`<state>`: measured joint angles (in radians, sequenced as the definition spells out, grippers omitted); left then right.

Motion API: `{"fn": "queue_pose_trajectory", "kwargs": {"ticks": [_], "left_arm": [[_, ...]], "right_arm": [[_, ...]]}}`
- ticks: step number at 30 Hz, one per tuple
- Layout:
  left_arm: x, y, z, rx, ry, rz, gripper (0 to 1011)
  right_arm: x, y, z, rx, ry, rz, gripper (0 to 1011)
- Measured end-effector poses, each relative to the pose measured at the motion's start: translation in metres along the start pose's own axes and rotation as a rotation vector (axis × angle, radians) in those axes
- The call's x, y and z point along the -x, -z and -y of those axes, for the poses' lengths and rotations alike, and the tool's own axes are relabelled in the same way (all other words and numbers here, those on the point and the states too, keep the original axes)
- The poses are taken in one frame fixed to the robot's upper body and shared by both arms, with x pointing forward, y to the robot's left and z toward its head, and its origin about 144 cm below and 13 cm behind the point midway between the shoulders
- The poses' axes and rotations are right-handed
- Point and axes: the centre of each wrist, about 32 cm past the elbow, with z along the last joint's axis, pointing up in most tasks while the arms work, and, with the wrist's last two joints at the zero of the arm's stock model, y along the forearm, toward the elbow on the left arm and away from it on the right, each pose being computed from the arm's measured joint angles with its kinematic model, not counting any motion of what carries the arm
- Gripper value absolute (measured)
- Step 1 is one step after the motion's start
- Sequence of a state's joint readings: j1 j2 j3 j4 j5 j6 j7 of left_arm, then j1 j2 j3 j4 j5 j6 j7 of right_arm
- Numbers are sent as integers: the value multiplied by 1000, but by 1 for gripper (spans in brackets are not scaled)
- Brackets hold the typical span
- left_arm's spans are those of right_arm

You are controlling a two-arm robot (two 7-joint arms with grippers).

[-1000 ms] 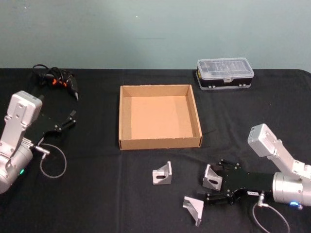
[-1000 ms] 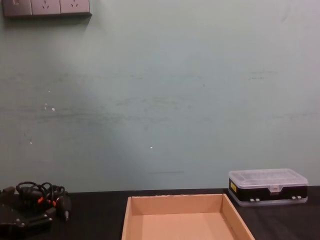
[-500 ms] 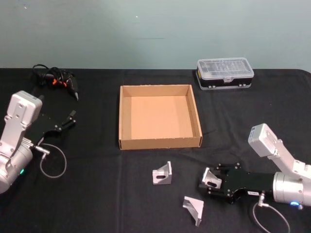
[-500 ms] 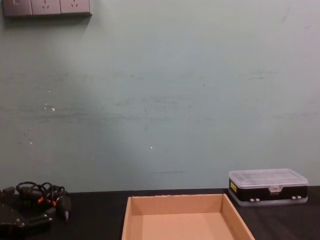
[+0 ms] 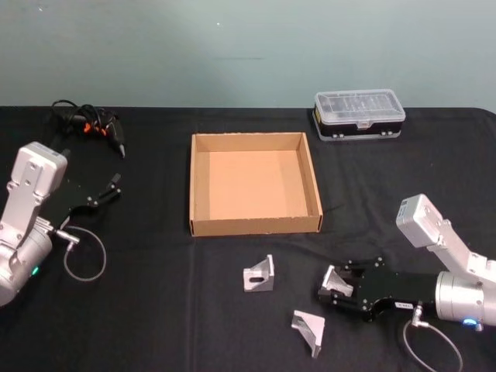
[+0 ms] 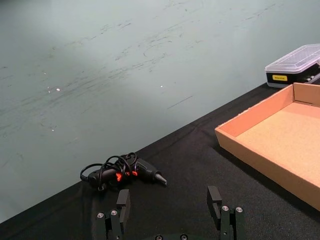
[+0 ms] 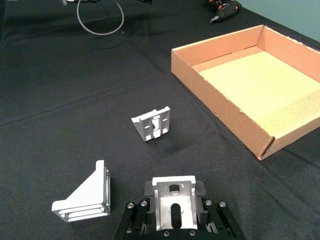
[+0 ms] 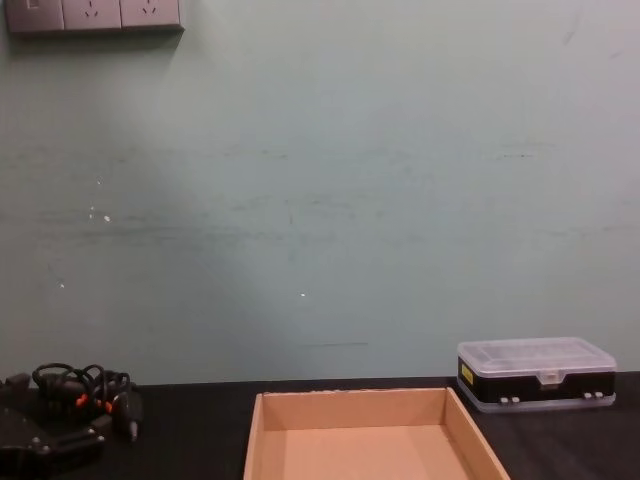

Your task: Use one hand to pick up the angle iron from the table and place it into the box.

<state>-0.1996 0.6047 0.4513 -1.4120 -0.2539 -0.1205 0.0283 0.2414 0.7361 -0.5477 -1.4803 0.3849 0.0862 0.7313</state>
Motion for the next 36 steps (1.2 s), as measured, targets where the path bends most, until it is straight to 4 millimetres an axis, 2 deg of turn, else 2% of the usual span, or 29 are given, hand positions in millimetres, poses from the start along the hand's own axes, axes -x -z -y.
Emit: {"fn": "queue_pose_trajectory", "kwargs": {"ticks": [7, 15, 20, 27, 28, 34, 36], "left_arm": [[0, 0, 0, 0, 0, 0, 1011], [0, 0, 0, 0, 0, 0, 1011], [0, 0, 0, 0, 0, 0, 1011], [0, 0, 0, 0, 0, 0, 1011], [0, 0, 0, 0, 0, 0, 1011], [0, 0, 0, 0, 0, 0, 1011], [0, 0, 0, 0, 0, 0, 1011]], "right_arm": [[7, -14, 6, -70, 56, 13, 452], [3, -54, 3, -140, 118, 20, 453], [-8, -73, -17, -149, 141, -23, 453], [-29, -87, -51, -113, 198, -112, 453], [-29, -87, -51, -113, 198, -112, 453], [-49, -92, -81, -92, 248, -182, 452], [-51, -91, -84, -89, 253, -190, 452]]}}
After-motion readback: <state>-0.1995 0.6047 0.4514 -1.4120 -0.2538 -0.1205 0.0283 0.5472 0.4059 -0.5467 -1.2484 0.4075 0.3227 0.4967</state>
